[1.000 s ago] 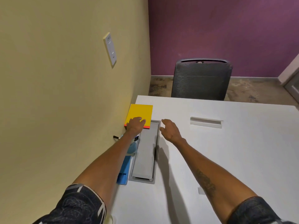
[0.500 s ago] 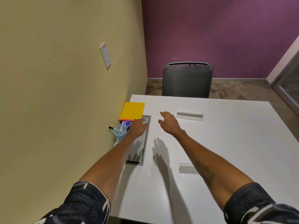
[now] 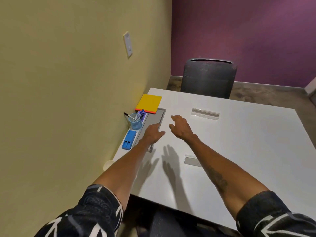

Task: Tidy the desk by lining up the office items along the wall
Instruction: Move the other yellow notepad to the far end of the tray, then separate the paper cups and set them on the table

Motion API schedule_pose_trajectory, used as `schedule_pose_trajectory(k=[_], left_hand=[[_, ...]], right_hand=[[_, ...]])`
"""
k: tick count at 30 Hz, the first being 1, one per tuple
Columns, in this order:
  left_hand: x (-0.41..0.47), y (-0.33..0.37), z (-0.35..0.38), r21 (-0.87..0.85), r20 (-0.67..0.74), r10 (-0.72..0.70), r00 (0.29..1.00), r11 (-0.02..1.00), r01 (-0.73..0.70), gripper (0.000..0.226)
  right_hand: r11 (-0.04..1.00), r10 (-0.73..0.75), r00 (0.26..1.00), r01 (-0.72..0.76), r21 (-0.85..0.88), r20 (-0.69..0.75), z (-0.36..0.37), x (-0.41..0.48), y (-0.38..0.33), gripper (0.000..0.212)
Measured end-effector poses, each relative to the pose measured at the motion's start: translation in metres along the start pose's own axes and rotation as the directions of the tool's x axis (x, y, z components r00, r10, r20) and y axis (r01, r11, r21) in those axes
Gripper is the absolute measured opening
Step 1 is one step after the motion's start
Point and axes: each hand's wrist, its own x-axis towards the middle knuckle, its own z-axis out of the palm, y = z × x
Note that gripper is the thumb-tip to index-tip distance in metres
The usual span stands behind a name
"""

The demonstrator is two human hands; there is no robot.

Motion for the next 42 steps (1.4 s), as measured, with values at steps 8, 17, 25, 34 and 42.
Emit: schedule_pose_trajectory(k=[8,17,25,34,42], left_hand=[[-0.040,-0.028,0.008,0.015,-0.037,-0.059,0.998,0.998,0.060,0.056],[-0.055,-0.116,-0.004,0.189,-0.041,-0.114,0.993,0.975,0.120,0.057],[-0.065,-0.201,-0.019,0.368,-0.035,-0.144,0.989,0.918,0.147,0.071],[-0.075,-0.259,-0.024,0.462,0.090,-0.164,0.982,0.881,0.105,0.085],[-0.081,-0.283,-0.013,0.501,0.051,-0.116,0.992,0.862,0.075,0.059]], right_hand=[[1.000,0.008,0.999,-0.009,0.030,0.052,0.028,-0.030,-0.008,0.054],[0.998,0.053,0.994,-0.056,0.036,0.097,0.071,-0.042,-0.046,0.048],[0.993,0.069,0.981,-0.085,0.079,0.183,0.133,-0.061,-0.087,0.042],[0.986,0.132,0.966,-0.151,0.070,0.224,0.163,-0.086,-0.095,0.051],[0.974,0.207,0.955,-0.222,0.049,0.212,0.171,-0.093,-0.091,0.051]])
